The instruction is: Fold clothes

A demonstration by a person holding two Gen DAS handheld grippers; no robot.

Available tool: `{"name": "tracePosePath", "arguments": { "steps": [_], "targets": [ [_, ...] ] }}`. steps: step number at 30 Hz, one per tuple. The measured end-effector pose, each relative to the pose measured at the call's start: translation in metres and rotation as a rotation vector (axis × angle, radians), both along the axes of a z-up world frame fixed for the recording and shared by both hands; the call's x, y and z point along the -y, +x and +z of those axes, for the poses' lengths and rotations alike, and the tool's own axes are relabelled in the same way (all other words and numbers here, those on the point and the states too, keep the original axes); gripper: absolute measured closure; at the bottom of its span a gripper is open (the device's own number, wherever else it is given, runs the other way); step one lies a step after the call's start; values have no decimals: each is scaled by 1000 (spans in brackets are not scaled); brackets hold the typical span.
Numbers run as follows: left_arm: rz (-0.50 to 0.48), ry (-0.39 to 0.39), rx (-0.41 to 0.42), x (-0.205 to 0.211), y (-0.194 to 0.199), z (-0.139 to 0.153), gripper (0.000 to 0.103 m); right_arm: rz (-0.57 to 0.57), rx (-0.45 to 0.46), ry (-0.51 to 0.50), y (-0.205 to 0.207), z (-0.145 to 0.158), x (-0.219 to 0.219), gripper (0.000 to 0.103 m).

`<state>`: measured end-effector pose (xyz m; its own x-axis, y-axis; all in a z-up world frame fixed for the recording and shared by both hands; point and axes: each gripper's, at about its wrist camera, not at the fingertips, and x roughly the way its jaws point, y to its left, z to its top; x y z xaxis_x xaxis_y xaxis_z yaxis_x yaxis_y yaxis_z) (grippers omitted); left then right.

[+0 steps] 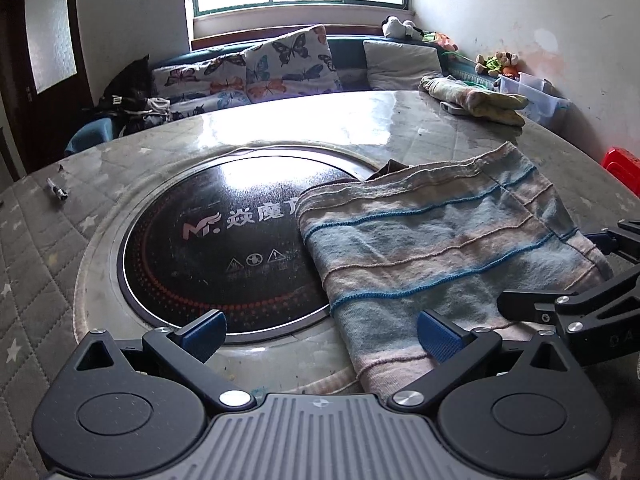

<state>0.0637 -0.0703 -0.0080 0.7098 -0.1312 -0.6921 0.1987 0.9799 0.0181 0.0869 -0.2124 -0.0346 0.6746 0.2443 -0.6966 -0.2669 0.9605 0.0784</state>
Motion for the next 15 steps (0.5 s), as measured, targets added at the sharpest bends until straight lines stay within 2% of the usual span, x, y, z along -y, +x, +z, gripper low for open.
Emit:
{"name": "tracePosePath", "arguments": {
  "steps": [5, 15],
  "targets": [
    [15, -18, -30, 0, 5, 5, 0, -12, -13, 8, 0, 3, -1, 3],
    [38, -67, -63, -4, 5, 6, 0, -25, -4, 80, -4, 6, 11, 20]
  ]
}}
